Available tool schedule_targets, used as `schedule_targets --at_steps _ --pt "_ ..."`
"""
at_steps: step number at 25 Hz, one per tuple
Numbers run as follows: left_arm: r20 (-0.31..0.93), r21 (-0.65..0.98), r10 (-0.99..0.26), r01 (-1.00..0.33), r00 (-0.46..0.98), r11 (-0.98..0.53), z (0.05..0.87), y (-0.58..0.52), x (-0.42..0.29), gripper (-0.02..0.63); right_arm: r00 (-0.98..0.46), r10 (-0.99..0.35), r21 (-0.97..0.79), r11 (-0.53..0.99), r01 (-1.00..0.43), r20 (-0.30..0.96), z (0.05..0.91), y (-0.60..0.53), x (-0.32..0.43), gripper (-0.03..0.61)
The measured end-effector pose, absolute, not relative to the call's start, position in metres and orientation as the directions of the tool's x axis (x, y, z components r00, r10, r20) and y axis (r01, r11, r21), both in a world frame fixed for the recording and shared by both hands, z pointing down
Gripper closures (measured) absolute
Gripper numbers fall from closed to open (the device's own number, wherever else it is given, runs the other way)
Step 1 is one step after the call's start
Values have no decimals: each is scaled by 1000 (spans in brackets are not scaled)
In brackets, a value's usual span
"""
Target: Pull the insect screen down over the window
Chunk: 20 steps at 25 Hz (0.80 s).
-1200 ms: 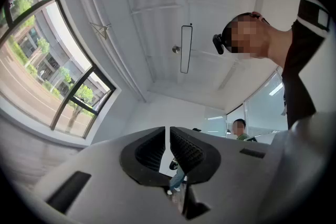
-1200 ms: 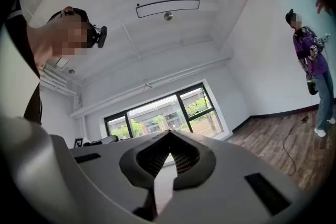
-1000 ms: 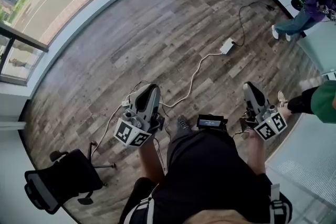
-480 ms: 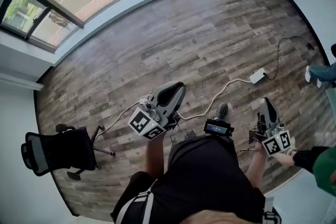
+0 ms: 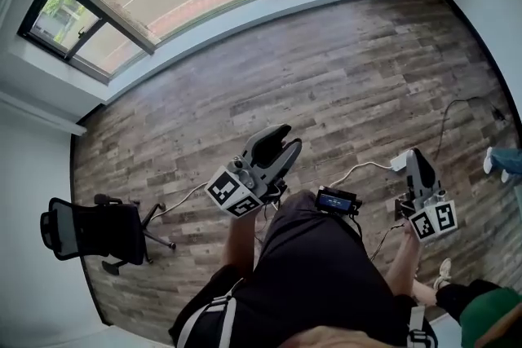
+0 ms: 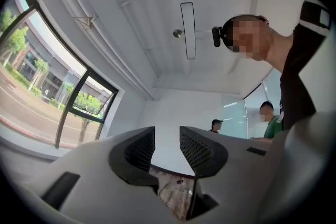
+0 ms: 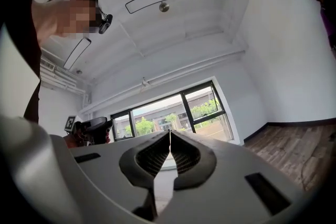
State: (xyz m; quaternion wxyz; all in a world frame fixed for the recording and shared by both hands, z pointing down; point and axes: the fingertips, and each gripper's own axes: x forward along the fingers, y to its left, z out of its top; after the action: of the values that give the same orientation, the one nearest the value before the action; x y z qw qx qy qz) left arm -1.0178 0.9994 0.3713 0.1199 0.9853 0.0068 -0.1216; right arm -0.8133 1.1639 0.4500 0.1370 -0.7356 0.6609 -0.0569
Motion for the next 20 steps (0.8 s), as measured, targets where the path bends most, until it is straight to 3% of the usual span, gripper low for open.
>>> schedule_targets --at_steps 5,9,13,20 --pt "-232 223 15 69 973 -972 371 987 -965 468 140 -985 -344 -98 -934 -100 462 1151 -777 569" --pt "-274 225 58 122 960 -967 374 964 -915 468 198 -977 -296 -169 -940 -72 459 1138 -744 565" --pt "-324 270 105 198 940 -942 391 927 -854 466 251 -966 -262 -228 -938 -57 463 1117 -694 524" --pt "-371 331 36 168 928 -929 385 781 -788 451 194 -980 -242 -179 -954 -42 442 977 -623 518"
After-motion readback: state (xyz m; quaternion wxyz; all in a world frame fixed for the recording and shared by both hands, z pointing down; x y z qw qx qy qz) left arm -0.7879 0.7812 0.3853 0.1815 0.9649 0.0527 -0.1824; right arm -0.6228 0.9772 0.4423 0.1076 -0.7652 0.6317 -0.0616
